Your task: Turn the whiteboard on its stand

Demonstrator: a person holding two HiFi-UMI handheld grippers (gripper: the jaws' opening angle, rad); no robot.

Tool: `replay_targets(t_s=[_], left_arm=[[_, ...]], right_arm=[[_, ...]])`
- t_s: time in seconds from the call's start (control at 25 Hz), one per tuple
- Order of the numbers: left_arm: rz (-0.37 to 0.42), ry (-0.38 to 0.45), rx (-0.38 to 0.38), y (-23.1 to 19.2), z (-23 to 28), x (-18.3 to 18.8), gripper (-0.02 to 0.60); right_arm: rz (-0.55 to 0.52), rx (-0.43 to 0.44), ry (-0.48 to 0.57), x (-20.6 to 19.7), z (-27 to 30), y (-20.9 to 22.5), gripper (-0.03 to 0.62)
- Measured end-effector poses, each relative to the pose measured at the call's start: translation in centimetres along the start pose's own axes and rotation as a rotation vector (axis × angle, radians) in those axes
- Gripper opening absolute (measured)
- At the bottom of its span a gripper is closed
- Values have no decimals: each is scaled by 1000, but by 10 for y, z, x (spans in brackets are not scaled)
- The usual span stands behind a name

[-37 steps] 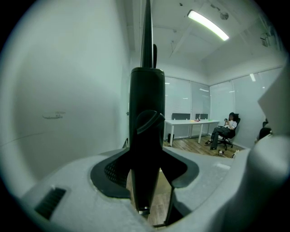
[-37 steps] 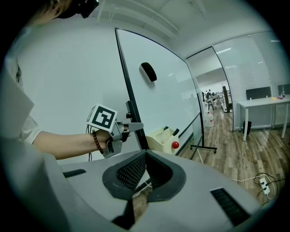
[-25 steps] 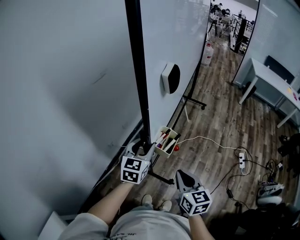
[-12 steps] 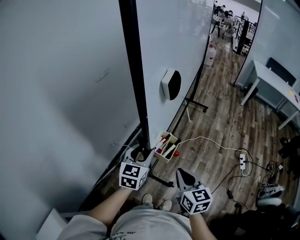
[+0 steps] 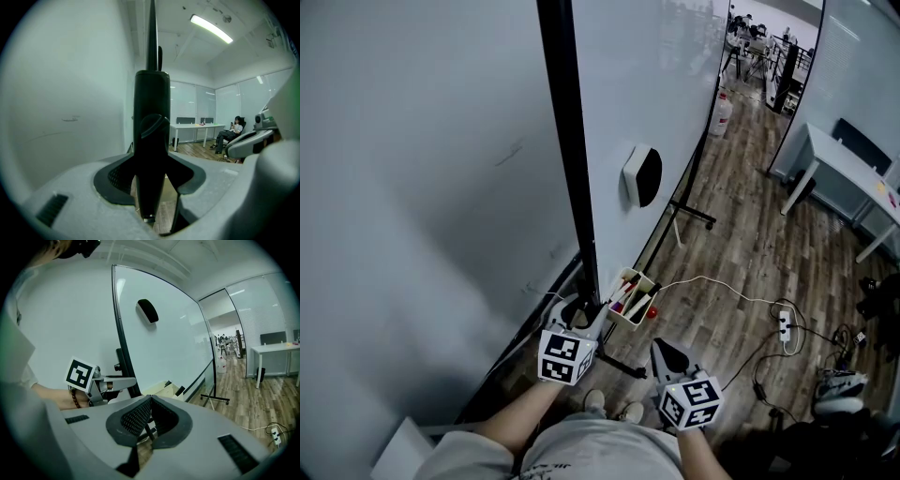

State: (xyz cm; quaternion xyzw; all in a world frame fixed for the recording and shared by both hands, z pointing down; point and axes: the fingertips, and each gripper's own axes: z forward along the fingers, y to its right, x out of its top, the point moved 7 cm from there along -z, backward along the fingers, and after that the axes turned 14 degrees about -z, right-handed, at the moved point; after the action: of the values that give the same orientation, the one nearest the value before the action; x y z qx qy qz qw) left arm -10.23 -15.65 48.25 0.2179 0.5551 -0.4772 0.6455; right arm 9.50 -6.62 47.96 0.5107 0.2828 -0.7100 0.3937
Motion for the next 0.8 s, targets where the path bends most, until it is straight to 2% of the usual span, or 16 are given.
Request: replay_targets(t_s=[0.36,0.6,0.8], left_arm=[[18,-20,4,1,1,2,204],[-3,-15,-7,2,-6,0,222],[-23,-25,17,1,-18,-9,225]], right_arm=[[1,-6,3,0,-3,-3,6],[4,-10,8,1,-2,-5,6],[6,-8,8,0,-1,-6,6]])
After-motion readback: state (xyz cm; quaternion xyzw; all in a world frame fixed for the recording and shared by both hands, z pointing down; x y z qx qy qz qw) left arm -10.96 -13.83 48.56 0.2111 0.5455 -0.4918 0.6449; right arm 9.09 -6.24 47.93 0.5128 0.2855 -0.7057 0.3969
